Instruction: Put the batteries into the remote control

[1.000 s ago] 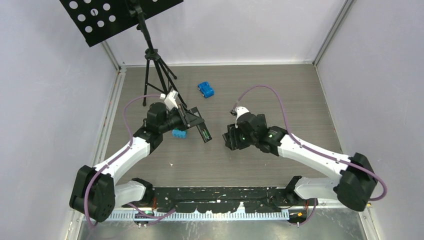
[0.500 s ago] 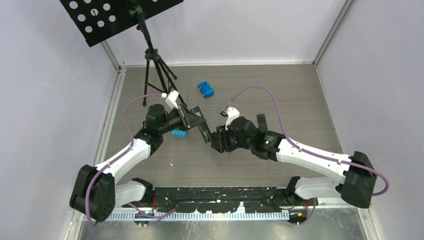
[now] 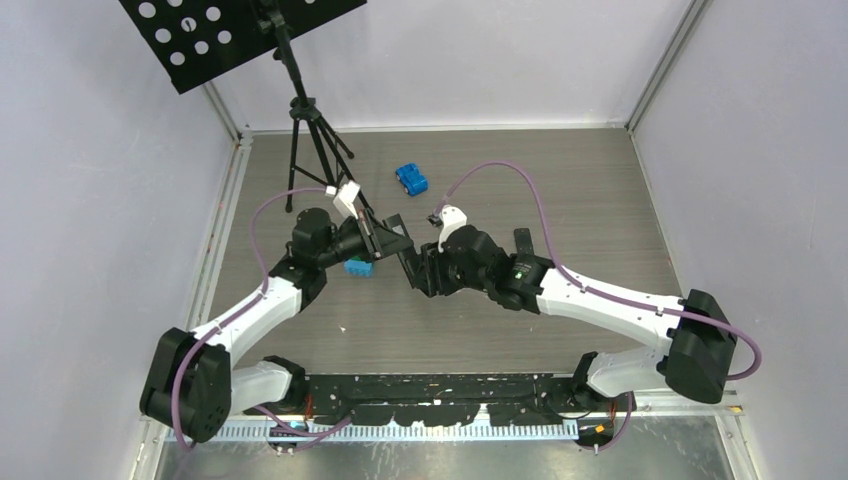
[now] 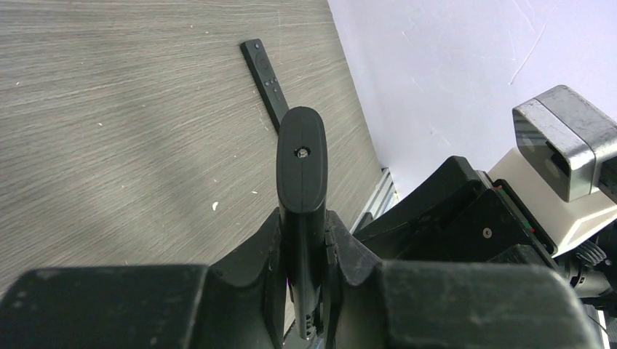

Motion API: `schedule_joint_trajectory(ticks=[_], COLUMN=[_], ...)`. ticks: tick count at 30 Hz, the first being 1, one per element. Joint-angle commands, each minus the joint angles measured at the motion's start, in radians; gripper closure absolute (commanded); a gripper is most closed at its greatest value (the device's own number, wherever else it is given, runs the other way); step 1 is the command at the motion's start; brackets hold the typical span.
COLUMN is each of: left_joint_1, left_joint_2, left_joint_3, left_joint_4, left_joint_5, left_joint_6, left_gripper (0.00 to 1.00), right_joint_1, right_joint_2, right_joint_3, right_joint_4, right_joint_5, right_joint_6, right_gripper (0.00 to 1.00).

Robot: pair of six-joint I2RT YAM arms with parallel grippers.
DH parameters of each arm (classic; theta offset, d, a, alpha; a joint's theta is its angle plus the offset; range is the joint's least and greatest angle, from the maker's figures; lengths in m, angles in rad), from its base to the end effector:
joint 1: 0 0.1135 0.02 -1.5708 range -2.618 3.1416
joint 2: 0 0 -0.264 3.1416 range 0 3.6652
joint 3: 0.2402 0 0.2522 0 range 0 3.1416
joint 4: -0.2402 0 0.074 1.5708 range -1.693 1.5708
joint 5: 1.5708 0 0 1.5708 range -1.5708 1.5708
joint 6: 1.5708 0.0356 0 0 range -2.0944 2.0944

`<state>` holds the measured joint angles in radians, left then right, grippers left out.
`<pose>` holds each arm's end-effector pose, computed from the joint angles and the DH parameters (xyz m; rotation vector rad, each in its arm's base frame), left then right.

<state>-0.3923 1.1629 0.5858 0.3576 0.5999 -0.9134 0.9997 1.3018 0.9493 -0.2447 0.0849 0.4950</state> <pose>0.2272 -0.1158 0.2500 -0.0352 2.0040 -1.4251 0.1598 0.2432 0.2782 -0.5167 2.2083 0.7451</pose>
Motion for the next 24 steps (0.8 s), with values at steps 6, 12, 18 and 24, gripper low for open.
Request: schedule_joint_trajectory(ticks=[6, 12, 18, 24], left_joint_1=[0.004, 0.004, 0.004, 0.004], left_joint_2=[0.007, 0.016, 0.024, 0.023], left_joint_3=[0.028, 0.047, 0.050, 0.047], left_joint_4=[0.018, -0.015, -0.010, 0.024], left_joint_5=[0.004, 0.025, 0.066, 0.098], left_joint_6=[-0.008, -0.057, -0.129, -0.200], left_gripper=[1.00, 1.00, 1.00, 1.00], right_joint_1=[0.015, 0.016, 0.016, 0.016], right_joint_2=[0.029, 0.068, 0.109, 0.151], right_joint_3=[0.053, 0.075, 0.126, 0.190], right_joint_4=[0.043, 0.015, -0.037, -0.123], right_joint_5=[-0.011, 0.001, 0.043, 0.017], right_joint_6=[-0.025, -0.030, -0.001, 0.010], right_gripper=[0.67, 0.66, 0.65, 0.61])
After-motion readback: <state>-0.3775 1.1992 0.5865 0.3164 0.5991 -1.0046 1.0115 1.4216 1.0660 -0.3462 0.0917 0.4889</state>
